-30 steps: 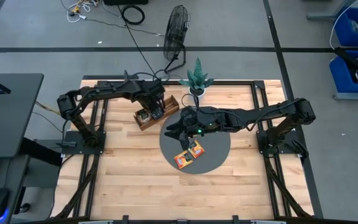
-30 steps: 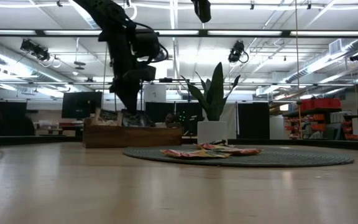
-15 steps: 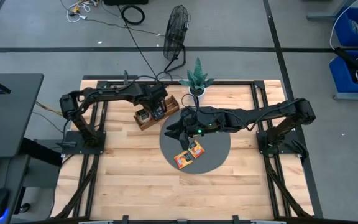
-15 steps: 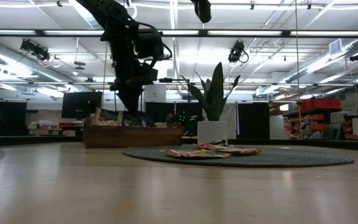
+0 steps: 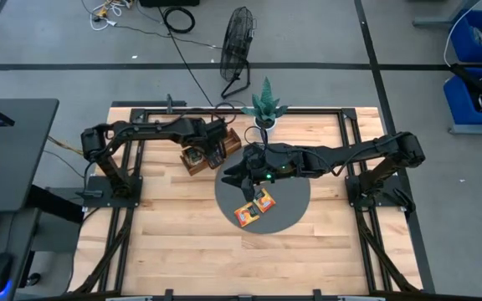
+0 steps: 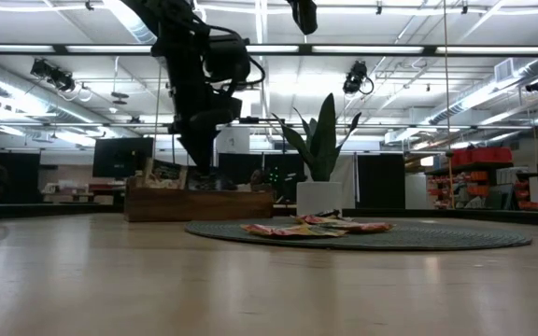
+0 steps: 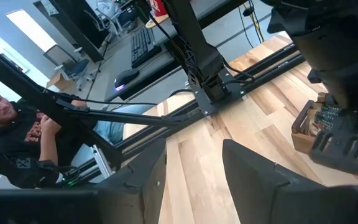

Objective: Pick & Place Tea
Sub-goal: Put the purple tea bag into the middle section of the wooden organizer

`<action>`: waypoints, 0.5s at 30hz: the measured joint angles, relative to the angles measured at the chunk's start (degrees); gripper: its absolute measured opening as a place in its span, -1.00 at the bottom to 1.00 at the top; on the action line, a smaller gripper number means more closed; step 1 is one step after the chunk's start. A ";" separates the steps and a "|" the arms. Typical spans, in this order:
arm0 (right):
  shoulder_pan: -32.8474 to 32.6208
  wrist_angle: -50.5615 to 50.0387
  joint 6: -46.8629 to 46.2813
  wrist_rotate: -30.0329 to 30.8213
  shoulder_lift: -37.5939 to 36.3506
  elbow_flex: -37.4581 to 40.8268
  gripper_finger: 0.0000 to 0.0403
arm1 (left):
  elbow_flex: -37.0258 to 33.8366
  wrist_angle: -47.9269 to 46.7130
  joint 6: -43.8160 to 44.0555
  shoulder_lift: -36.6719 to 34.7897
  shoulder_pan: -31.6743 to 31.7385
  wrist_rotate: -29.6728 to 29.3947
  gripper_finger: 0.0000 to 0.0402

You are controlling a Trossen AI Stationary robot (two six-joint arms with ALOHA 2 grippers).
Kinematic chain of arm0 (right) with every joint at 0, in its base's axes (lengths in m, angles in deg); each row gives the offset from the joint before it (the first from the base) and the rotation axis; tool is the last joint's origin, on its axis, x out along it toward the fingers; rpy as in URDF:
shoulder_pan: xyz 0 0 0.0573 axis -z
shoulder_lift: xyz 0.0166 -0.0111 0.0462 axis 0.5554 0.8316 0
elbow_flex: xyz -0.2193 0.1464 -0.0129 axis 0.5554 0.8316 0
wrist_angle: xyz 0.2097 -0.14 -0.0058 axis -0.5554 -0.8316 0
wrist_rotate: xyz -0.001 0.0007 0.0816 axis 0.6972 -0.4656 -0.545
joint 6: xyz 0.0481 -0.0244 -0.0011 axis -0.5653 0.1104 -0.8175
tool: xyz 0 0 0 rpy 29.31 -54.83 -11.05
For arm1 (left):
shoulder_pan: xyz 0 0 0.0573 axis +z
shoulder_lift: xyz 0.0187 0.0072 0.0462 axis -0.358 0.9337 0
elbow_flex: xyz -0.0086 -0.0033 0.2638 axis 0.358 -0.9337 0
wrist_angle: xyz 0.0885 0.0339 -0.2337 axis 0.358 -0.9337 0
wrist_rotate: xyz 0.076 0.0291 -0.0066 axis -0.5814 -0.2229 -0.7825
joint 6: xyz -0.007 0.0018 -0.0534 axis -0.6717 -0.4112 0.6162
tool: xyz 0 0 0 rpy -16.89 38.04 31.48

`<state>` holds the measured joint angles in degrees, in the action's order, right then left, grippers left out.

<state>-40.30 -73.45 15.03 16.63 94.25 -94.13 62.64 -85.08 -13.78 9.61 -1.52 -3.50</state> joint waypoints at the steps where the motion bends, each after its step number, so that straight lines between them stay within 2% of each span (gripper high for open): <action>1: 0.00 0.01 0.00 0.00 0.00 0.00 -0.18 | 0.00 0.04 0.02 0.00 -0.15 0.00 -0.98; 7: 0.00 0.02 0.21 -0.26 0.00 0.00 -0.18 | 0.00 0.06 0.06 0.00 0.03 -0.15 -0.83; 15: 0.00 0.01 0.63 -0.26 0.00 0.00 -0.18 | 0.00 -1.49 -0.37 -0.06 1.38 -0.24 -0.26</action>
<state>-40.30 -73.44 15.67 16.37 94.25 -94.13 62.64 -86.57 -14.15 9.55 -0.14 -3.74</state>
